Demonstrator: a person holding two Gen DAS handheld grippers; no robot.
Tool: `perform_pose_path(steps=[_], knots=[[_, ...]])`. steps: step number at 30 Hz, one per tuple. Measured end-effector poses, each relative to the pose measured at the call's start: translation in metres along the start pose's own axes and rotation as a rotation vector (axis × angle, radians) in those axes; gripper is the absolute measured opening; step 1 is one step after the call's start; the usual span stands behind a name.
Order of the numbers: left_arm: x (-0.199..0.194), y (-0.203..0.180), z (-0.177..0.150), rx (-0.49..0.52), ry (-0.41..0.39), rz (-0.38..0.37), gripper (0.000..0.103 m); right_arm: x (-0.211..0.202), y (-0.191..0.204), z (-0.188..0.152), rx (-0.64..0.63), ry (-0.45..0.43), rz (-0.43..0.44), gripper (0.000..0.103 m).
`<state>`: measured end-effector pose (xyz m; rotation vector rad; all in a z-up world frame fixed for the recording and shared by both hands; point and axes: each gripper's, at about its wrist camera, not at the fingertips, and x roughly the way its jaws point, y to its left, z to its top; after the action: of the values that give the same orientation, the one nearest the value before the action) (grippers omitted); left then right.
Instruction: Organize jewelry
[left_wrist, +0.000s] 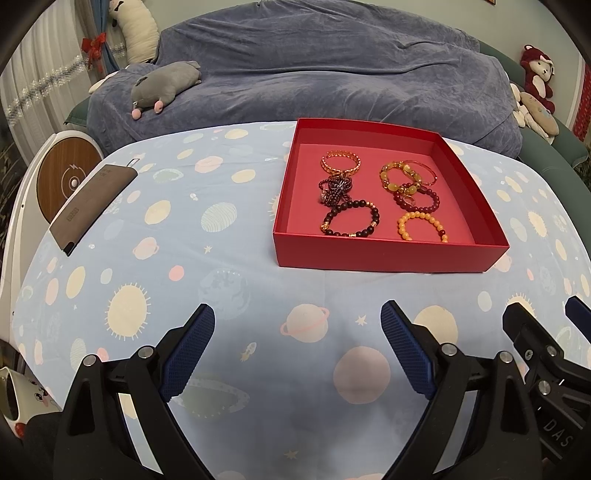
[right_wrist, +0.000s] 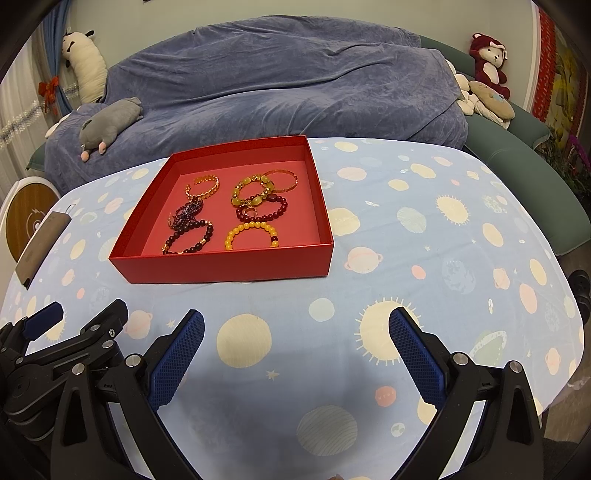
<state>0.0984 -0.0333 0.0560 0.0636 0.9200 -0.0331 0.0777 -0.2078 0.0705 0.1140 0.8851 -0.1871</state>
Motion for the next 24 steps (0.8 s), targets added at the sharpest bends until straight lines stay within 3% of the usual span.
perform_pose_path(steps=[24], knots=[[0.0015,-0.0027,0.0055,0.010,0.001,-0.005,0.086,0.0003,0.0000,0.0008,0.000,0.001,-0.002,0.097]])
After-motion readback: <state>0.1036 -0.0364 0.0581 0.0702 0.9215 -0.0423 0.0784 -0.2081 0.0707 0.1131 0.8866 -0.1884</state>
